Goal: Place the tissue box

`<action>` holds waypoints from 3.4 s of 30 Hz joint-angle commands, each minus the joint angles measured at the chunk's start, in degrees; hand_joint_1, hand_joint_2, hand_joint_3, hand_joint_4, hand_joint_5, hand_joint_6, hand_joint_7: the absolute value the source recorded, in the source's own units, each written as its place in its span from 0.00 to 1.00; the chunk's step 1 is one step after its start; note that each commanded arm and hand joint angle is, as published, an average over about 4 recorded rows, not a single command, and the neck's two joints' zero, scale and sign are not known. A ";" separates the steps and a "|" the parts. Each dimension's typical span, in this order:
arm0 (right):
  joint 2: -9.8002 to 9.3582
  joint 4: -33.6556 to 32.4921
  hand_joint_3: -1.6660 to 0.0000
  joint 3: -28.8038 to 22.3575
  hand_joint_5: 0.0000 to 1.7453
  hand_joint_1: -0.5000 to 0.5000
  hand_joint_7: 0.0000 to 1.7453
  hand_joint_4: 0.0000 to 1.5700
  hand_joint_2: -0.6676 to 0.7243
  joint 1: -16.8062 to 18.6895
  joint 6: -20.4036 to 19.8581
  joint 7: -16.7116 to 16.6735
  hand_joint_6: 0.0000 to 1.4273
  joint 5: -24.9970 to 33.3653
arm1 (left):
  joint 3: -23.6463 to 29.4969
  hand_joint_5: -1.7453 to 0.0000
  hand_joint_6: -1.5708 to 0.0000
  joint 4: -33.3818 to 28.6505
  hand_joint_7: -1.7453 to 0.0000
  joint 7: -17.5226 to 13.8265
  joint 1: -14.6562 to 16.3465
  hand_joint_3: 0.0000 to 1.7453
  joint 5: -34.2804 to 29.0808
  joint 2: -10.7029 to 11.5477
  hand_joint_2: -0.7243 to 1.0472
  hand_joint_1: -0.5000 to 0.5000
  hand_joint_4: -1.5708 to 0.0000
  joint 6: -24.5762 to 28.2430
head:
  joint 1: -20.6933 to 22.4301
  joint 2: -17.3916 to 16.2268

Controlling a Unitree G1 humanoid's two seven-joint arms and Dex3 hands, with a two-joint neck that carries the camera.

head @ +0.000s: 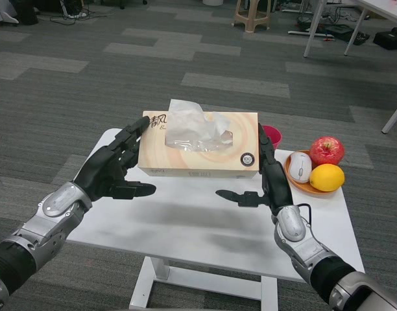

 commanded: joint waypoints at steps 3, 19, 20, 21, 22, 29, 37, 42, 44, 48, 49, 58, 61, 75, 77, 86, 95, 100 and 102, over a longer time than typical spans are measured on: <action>2.59 -2.92 0.76 1.94 0.17 0.29 0.04 0.11 0.18 -0.66 -1.58 2.58 0.00 -1.89 | -2.44 1.00 1.00 -3.55 1.00 -3.17 -0.72 0.05 1.46 -2.65 0.95 1.00 1.00 -0.48 | 0.06 -0.02; 1.71 -4.50 0.76 2.38 0.17 0.33 0.04 0.09 0.18 1.84 -1.49 2.62 0.00 -1.89 | -5.23 1.00 1.00 -3.11 1.00 -3.19 -0.72 0.05 0.14 -1.90 0.95 1.00 1.00 -0.13 | -0.01 -0.44; 1.64 -4.59 0.76 2.38 0.17 0.33 0.04 0.09 0.18 2.17 -1.49 2.62 0.00 -1.89 | -5.45 1.00 1.00 -3.04 1.00 -3.19 -0.72 0.05 0.06 -1.86 0.95 1.00 1.00 -0.10 | -0.02 -0.46; 1.58 -4.67 0.76 2.38 0.17 0.33 0.04 0.09 0.18 2.50 -1.49 2.62 0.00 -1.89 | -5.67 1.00 1.00 -2.97 1.00 -3.19 -0.72 0.05 -0.03 -1.81 0.95 1.00 1.00 -0.08 | -0.01 -0.44; 1.51 -4.74 0.76 2.36 0.17 0.33 0.04 0.09 0.18 2.83 -1.49 2.62 0.00 -1.89 | -5.96 1.00 1.00 -2.80 1.00 -3.19 -0.72 0.05 -0.12 -1.72 0.95 1.00 1.00 -0.04 | -0.04 -0.57; 1.07 -5.07 0.76 2.03 0.17 0.33 0.04 0.07 0.18 4.94 -1.49 2.60 0.00 -1.89 | -7.63 1.00 1.00 -1.66 1.00 -3.19 -0.83 0.05 -0.65 -1.09 0.95 1.00 1.00 0.42 | -0.05 -0.75; 0.65 -4.87 0.76 1.81 0.17 0.33 0.04 0.07 0.17 7.16 -1.49 2.62 0.00 -1.89 | -9.85 1.00 1.00 1.09 0.99 -3.34 -0.87 0.05 -1.92 -0.49 0.95 1.00 1.00 0.93 | -0.50 -1.35; 0.48 -2.83 0.76 2.71 0.17 0.33 0.04 0.05 0.18 7.86 -1.49 2.66 0.00 -1.97 | -10.44 1.00 1.00 3.97 0.98 -3.54 -0.81 0.05 -2.54 -0.14 0.95 1.00 1.00 1.02 | -0.44 -1.72; 0.50 -1.53 0.76 2.82 0.17 0.33 0.04 0.06 0.18 8.08 -1.49 2.71 0.00 -1.97 | -10.81 1.00 1.00 5.53 0.99 -3.69 -0.81 0.05 -2.76 -0.14 0.95 1.00 1.00 0.99 | -0.60 -1.91; 0.74 0.51 0.76 3.37 0.17 0.35 0.04 0.06 0.18 8.13 -1.49 3.24 0.00 -1.99 | -11.41 1.00 1.00 7.53 1.00 -3.89 -0.81 0.05 -3.02 -0.36 0.95 1.00 1.00 0.93 | -0.56 -2.11; 0.87 1.15 0.76 3.63 0.17 0.35 0.04 0.06 0.18 8.13 -1.49 3.50 0.00 -2.02 | -11.52 1.00 1.00 7.99 1.00 -3.96 -0.81 0.05 -3.06 -0.43 0.95 1.00 1.00 0.93 | -0.52 -2.17; 1.71 8.25 0.76 5.46 0.17 0.38 0.04 0.05 0.18 8.13 -1.49 6.03 0.00 -1.97 | -11.93 1.00 1.00 11.84 0.98 -4.35 -0.72 0.05 -3.24 -0.71 0.95 1.00 1.00 0.95 | -0.32 -2.53; 1.73 9.59 0.76 5.61 0.17 0.38 0.04 0.05 0.18 8.10 -1.49 6.42 0.00 -1.95 | -12.13 1.00 1.00 12.49 1.00 -4.44 -0.72 0.05 -3.37 -0.71 0.95 1.00 1.00 0.97 | -0.29 -2.59; 2.56 13.54 0.76 4.23 0.14 0.38 0.04 0.05 0.18 7.58 -1.49 6.79 0.00 -1.80 | -13.43 1.00 1.00 15.22 1.00 -4.73 -0.74 0.05 -4.18 -1.09 0.95 1.00 1.00 1.02 | -0.46 -2.73; 2.65 14.16 0.76 4.05 0.11 0.38 0.04 0.05 0.18 7.40 -1.49 6.79 0.00 -1.80 | -13.65 1.00 1.00 15.61 0.98 -4.77 -0.79 0.05 -4.40 -1.22 0.95 1.00 1.00 1.02 | -0.46 -2.73; 2.85 14.51 0.76 2.40 0.11 0.35 0.04 0.05 0.18 6.65 -1.54 7.30 0.00 -1.93 | -13.87 1.00 1.00 16.63 1.00 -5.05 -0.81 0.05 -4.73 -1.33 0.95 1.00 1.00 0.93 | -0.50 -2.74; 2.28 13.21 0.76 -1.79 0.11 0.33 0.04 0.04 0.18 6.94 -1.67 9.43 0.00 -1.97 | -11.34 1.00 1.00 16.67 1.00 -6.31 -0.28 0.05 -5.31 -1.33 0.96 1.00 1.00 0.88 | -0.53 -2.64; 2.06 12.90 0.76 -3.73 0.11 0.34 0.04 0.02 0.22 7.07 -1.71 10.71 0.00 -2.06 | -10.02 1.00 1.00 16.71 0.98 -6.70 0.16 0.05 -6.05 -1.37 1.00 1.00 1.00 0.80 | -0.54 -2.62; 1.93 12.82 0.74 -4.69 0.08 0.31 0.04 0.01 0.22 7.12 -1.76 11.76 0.00 -2.06 | -8.97 1.00 1.00 16.76 0.98 -6.88 0.38 0.05 -6.18 -1.46 1.00 1.00 1.00 0.75 | -0.59 -2.55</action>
